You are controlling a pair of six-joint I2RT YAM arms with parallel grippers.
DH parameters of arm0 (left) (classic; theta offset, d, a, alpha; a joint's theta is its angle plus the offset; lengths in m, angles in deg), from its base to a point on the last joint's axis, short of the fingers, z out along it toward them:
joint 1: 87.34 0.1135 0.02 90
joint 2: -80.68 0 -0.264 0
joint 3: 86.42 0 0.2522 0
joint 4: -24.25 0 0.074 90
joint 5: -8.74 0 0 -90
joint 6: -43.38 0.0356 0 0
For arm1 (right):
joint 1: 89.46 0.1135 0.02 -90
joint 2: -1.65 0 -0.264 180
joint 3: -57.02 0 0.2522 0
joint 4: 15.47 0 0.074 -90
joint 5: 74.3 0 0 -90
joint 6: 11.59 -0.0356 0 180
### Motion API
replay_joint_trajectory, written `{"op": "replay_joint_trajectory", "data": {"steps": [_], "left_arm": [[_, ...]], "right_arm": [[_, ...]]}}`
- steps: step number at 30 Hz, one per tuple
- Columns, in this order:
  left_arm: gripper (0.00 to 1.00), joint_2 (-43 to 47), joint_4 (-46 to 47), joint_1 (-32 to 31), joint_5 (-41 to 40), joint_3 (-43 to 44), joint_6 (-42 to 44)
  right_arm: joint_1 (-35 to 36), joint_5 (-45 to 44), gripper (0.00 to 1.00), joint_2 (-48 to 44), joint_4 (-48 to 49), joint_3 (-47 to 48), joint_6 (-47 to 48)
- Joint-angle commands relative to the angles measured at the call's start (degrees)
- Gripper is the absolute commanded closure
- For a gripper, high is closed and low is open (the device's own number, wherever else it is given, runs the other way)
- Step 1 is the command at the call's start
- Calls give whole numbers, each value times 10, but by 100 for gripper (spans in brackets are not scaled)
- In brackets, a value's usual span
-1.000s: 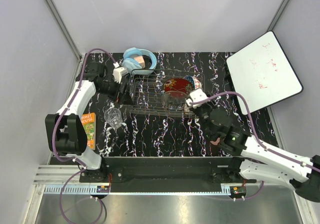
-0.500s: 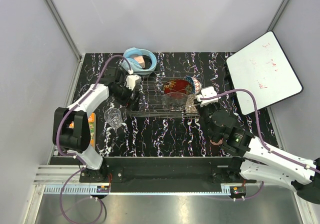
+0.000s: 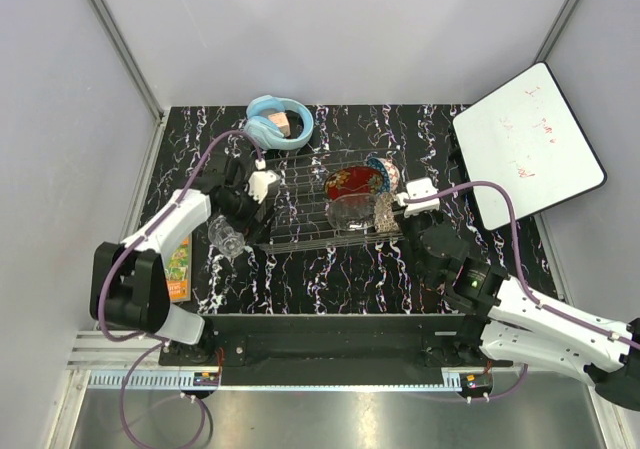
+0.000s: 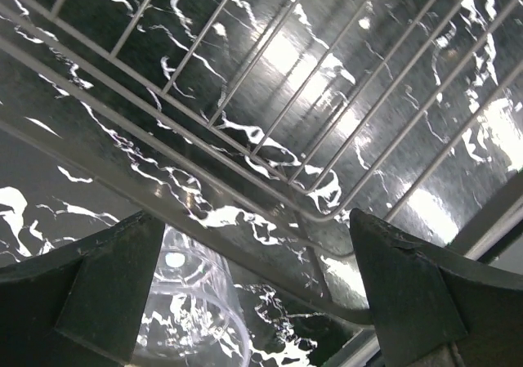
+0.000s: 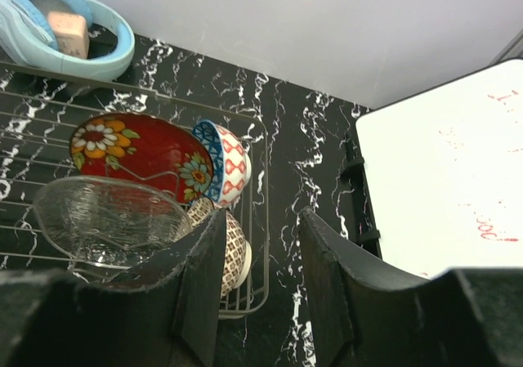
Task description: Load the mixed dishes into the dish rack
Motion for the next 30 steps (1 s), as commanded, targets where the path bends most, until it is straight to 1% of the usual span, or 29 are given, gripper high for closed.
{"op": "replay_joint_trajectory", "data": {"steps": [1,5,13,16,17,20,23,30], "left_arm": [[1,48,-41,-24,7,-28,58],[1,60,-50,-40,-2,-45,73],[1,56,-50,-42,-4,-55,90],[4,54,-50,-43,-3,-57,99],[9,53,-50,-43,-2,-59,102],[15,49,-49,-43,2,-63,110],[18,44,-49,-42,2,-62,113],[20,44,-50,-42,-10,-64,127]], "right_arm": [[5,-26,52,-6,-5,-6,-24],[5,-28,52,-9,-12,-11,-32],[5,-35,52,-22,-36,-17,-47],[5,-36,52,-26,-46,-18,-54],[5,-35,52,-27,-48,-18,-56],[5,-36,53,-26,-51,-20,-62],[5,-37,53,-24,-76,-21,-68],[5,-49,53,-20,-99,-14,-84]]}}
